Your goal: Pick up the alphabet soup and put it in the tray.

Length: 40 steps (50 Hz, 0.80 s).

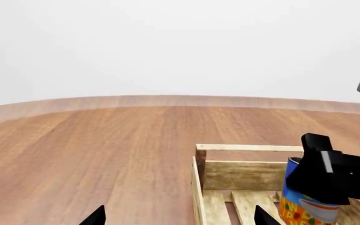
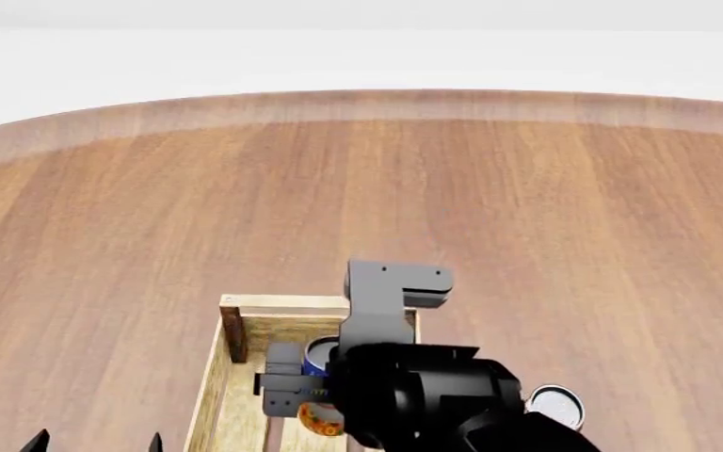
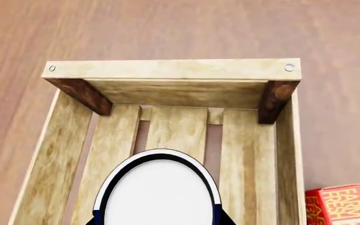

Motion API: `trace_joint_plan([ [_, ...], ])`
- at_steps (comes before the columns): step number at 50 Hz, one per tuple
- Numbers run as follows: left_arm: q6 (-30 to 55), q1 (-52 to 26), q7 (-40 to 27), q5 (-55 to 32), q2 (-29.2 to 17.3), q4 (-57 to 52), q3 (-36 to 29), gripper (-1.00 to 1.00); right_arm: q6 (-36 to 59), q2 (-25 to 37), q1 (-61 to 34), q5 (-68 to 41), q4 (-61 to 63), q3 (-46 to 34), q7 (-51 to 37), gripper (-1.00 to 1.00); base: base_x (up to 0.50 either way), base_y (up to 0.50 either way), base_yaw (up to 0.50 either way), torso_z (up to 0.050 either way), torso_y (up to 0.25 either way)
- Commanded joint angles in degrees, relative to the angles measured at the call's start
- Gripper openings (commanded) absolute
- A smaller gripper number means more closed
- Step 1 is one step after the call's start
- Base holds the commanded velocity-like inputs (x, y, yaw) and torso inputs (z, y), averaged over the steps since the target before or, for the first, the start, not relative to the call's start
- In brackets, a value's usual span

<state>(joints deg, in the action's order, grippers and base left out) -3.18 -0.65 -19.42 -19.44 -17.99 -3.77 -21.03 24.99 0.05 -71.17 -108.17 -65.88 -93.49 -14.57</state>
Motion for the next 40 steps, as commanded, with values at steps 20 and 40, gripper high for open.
trace_joint_plan([
  [20,-0.2,-0.1,-0.4,-0.2,-0.3,-0.1,-0.3,1.0,1.7,-0.1,1.6,4.0,0.6,1.4,0.3,-1.0,0.0,0.0,0.0,0.001,0.001],
  [40,-0.3,-0.2,-0.6,-0.4,-0.5,0.1,-0.7,1.0,2.2,-0.1,2.9,4.9,1.0,1.6,0.2,-1.0,0.0,0.0,0.0,0.0,0.001],
])
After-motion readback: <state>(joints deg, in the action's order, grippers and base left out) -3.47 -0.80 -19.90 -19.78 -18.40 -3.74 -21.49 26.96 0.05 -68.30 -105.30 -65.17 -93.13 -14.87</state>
